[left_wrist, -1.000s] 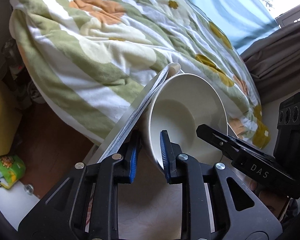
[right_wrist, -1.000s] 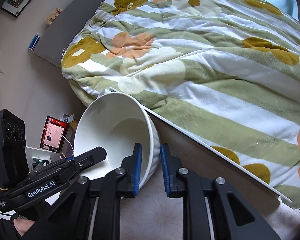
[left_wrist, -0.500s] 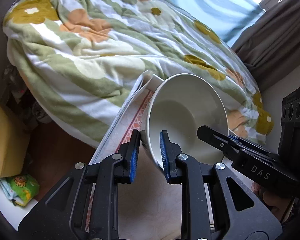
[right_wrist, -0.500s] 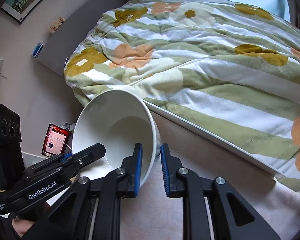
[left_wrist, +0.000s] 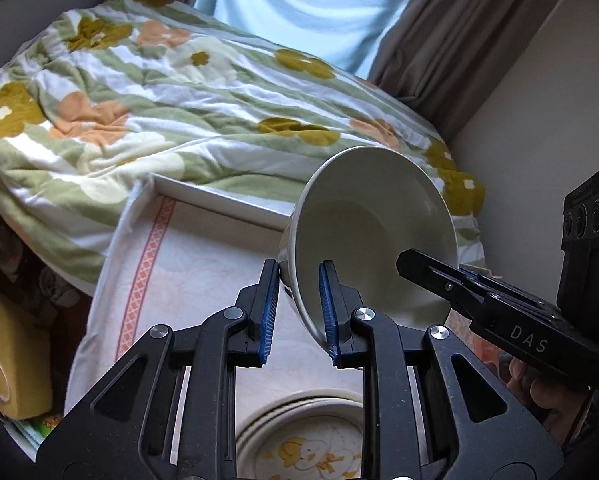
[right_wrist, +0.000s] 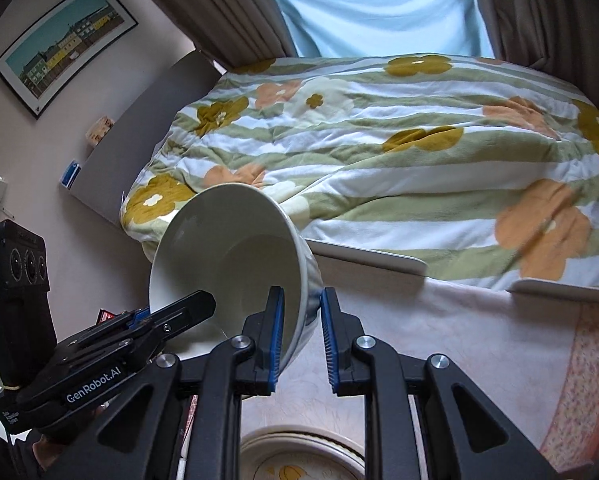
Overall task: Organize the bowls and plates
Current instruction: 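Carry the white bowl with both grippers and lower it into the cream bowl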
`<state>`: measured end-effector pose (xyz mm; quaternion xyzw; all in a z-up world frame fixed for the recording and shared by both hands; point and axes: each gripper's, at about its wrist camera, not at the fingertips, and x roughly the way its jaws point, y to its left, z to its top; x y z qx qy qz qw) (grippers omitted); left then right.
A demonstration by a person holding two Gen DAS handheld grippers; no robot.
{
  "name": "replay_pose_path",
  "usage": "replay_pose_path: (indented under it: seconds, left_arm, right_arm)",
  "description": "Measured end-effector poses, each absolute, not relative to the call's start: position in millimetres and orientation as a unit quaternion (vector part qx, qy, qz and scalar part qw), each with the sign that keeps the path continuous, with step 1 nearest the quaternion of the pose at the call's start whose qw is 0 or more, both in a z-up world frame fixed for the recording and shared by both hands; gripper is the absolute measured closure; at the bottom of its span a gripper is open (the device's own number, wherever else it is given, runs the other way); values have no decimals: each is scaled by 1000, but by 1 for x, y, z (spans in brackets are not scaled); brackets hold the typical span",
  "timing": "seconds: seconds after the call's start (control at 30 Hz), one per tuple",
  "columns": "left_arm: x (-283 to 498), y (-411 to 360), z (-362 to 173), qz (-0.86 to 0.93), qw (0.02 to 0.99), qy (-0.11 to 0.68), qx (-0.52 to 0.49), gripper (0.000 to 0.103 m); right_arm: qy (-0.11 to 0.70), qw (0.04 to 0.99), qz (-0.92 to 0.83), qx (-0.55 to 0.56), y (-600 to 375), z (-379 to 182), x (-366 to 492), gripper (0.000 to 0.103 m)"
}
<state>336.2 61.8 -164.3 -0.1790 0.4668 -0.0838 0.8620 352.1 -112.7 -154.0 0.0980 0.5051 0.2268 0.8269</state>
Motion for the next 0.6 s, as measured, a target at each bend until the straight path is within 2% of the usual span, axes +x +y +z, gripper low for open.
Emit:
replay_pose_path:
  seconds: [0.33, 0.6]
  left_arm:
    - [282, -74, -127, -168, 863, 458, -132, 85]
    - [222, -175, -137, -194, 848, 476, -125, 85]
  right_arm:
    - [472, 859, 147, 136, -231, -115, 271, 86]
    - [479, 860, 108, 140, -317, -116, 207, 86]
